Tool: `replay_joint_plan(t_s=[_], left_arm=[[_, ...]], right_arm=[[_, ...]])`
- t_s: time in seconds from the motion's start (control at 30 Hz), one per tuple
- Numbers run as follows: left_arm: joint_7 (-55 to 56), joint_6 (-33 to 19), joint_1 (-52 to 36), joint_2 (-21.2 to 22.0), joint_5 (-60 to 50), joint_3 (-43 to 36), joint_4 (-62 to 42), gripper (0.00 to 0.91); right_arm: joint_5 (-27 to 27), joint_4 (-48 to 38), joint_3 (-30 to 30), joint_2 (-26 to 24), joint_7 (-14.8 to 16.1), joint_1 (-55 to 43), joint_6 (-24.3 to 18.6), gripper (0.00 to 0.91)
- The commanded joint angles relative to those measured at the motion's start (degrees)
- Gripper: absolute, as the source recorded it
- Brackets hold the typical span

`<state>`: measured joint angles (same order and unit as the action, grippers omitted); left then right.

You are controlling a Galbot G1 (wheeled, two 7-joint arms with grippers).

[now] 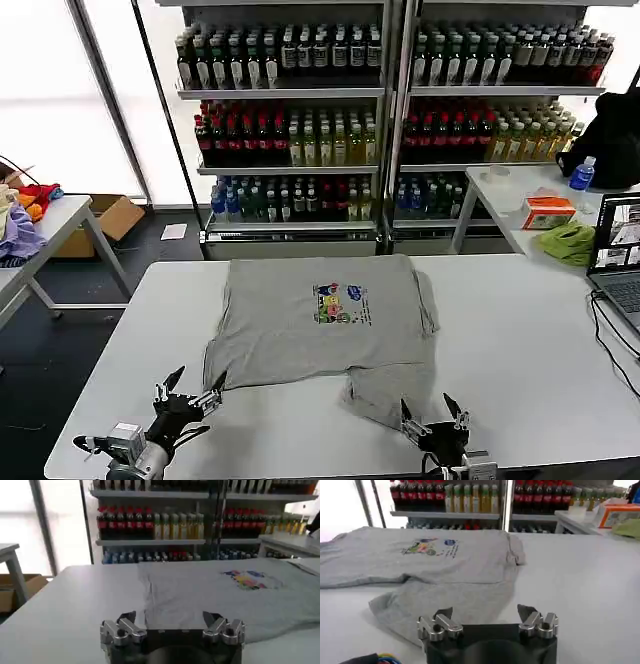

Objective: Fold and organize the clothes.

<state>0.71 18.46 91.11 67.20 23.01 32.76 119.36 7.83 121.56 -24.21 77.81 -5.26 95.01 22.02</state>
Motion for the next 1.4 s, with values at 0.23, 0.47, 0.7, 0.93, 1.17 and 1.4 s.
replay_joint_plan(t_s=[0.23, 0.47, 0.7, 0.93, 1.17, 1.4], left_arm=[[1.2, -0.7, -2.4, 1.2, -2.4, -2.0, -7.1, 0.907], [1.4, -1.0, -2.6, 2.5, -2.4, -2.6, -8.4, 0.756], [1.8, -4.5, -2.4, 4.4, -9.6, -4.1, -8.5, 0.010], [1.7, -3.9, -2.6, 5.3, -9.7, -5.3, -8.5, 0.010], [2.0, -3.0, -3.0, 4.8, -7.5, -5.2, -8.8, 0.010], [2.7, -1.9, -3.0, 4.4, -6.2, -4.5, -7.4, 0.010]], right_arm=[[-0.5, -1.6, 1.3, 0.6, 0.2, -0.2, 0.2, 0.433], [-0.5, -2.4, 0.7, 0.5, 0.4, -0.2, -0.4, 0.000], [-0.1, -2.8, 0.5, 0.7, 0.5, 0.1, -1.3, 0.000], [-0.2, -2.9, 0.1, 0.6, 1.1, 0.6, -2.3, 0.000], [-0.2, -2.9, -0.9, 0.2, 2.4, 2.0, -4.5, 0.000], [0.1, -2.4, -1.3, -0.1, 3.3, 2.6, -5.4, 0.000]])
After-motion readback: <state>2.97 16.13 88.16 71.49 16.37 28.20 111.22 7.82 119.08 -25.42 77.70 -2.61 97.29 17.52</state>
